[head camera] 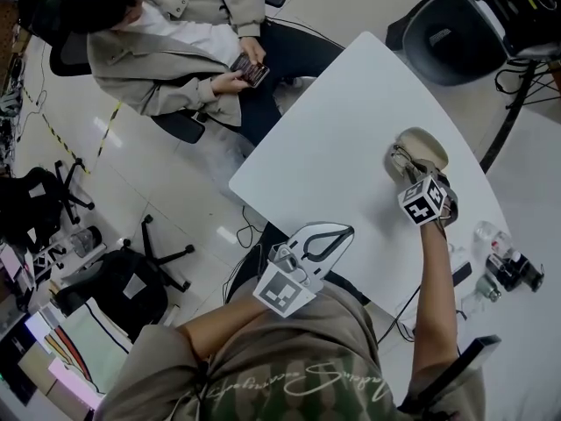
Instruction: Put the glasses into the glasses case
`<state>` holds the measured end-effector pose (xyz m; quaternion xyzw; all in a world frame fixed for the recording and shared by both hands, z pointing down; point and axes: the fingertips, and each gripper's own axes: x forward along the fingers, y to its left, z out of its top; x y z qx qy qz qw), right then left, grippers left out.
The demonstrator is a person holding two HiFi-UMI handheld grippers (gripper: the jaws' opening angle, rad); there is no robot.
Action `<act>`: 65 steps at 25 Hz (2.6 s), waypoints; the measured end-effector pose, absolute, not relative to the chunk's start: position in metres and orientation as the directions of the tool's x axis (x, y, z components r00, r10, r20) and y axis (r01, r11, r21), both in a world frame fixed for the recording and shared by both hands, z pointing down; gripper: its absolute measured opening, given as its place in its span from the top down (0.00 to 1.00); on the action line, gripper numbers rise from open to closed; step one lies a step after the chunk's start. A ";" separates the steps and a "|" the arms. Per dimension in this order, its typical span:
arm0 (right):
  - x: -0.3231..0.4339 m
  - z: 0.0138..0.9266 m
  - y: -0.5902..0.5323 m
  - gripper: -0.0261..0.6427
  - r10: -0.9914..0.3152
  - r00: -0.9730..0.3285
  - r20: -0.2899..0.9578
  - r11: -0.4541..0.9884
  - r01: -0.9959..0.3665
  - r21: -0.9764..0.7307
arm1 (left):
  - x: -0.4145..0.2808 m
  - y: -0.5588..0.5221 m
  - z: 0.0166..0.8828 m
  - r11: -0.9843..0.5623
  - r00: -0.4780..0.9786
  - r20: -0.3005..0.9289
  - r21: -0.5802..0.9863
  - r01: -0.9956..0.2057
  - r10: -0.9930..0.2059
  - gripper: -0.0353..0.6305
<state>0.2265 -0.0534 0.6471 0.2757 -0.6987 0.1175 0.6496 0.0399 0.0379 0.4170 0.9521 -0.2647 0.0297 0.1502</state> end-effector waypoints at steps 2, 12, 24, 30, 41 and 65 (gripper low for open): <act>0.226 0.645 -0.056 0.86 -0.244 -0.002 0.970 0.818 -0.538 0.204 | 0.039 0.037 0.415 -0.815 0.856 0.135 0.263 -0.516 -0.499 0.94; 0.232 0.632 -0.058 0.86 -0.277 0.007 0.961 0.802 -0.549 0.236 | 0.038 0.030 0.404 -0.809 0.846 0.112 0.248 -0.532 -0.522 0.94; 0.228 0.589 -0.064 0.86 -0.445 0.004 0.896 0.746 -0.551 0.373 | 0.040 0.040 0.390 -0.831 0.857 0.078 0.215 -0.513 -0.509 0.94; 0.228 0.572 -0.051 0.86 -0.458 0.008 0.889 0.716 -0.589 0.374 | 0.037 0.051 0.386 -0.828 0.858 0.068 0.231 -0.510 -0.509 0.94; 0.213 0.531 -0.027 0.94 -0.546 -0.023 0.838 0.659 -0.629 0.412 | 0.041 0.070 0.368 -0.867 0.880 0.012 0.169 -0.469 -0.474 0.94; 0.186 0.479 0.079 0.94 -0.623 0.042 0.781 0.547 -0.690 0.474 | 0.077 0.112 0.348 -0.907 0.914 -0.083 0.192 -0.376 -0.396 0.94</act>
